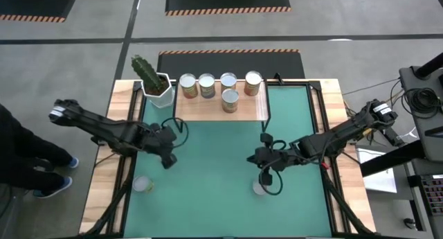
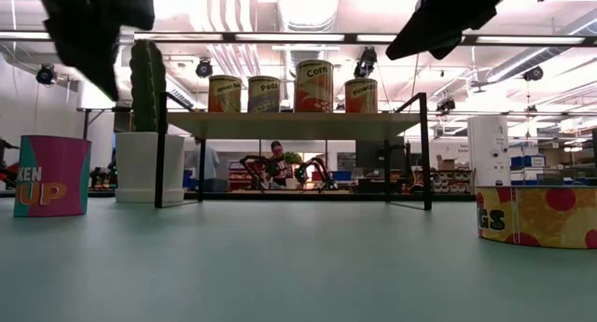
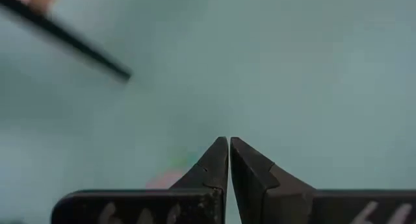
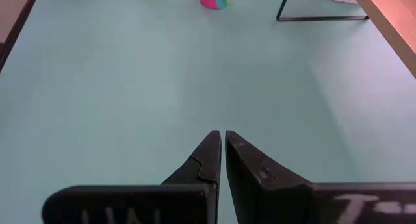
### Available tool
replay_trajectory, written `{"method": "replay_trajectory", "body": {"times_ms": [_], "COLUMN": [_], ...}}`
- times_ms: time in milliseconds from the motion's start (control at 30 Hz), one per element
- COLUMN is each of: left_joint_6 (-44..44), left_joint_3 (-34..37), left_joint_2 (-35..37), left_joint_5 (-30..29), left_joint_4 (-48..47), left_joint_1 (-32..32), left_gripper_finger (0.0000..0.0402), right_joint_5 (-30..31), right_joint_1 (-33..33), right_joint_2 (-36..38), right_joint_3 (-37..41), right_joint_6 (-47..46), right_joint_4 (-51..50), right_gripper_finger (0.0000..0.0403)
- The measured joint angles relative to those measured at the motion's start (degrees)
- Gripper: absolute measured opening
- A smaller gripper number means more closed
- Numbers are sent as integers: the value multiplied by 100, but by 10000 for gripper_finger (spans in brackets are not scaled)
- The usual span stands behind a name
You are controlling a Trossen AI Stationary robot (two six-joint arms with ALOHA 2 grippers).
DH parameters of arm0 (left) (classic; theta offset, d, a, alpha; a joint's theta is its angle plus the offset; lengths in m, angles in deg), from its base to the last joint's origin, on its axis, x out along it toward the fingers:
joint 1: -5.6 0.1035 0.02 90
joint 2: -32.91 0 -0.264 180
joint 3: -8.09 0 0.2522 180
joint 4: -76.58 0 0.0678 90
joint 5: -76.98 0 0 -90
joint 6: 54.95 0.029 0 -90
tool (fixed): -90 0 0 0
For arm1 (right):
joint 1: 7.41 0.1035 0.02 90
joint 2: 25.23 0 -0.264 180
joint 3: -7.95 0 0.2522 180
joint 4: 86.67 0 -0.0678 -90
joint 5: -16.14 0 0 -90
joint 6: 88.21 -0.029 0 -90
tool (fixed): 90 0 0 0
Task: Pick and place cans onto a shelf
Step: Adjust the canned peas on the shelf
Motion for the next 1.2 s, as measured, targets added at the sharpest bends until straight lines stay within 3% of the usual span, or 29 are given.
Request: {"method": "replay_trajectory", "body": {"times_ms": [267,667,800,933,1200], "left_joint_6": [-561,-851,-864,-864,-633], "left_joint_3": [44,232,375,388,366], "left_joint_2": [-172,-199,-199,-199,-184], "left_joint_5": [666,812,815,801,782], "left_joint_4": [-416,-567,-584,-578,-592], "left_joint_1": [-44,-177,-199,-199,-199], "left_gripper_finger": [41,223,267,287,290], "right_joint_5": [0,4,4,4,336], "right_joint_1": [2,0,0,-2,-80], "right_joint_2": [0,0,0,0,0], "right_joint_3": [40,219,241,241,137], "right_joint_6": [-2,-42,-37,-29,-22], "right_joint_4": [4,56,178,214,251], "right_gripper_finger": [12,12,12,12,12]}}
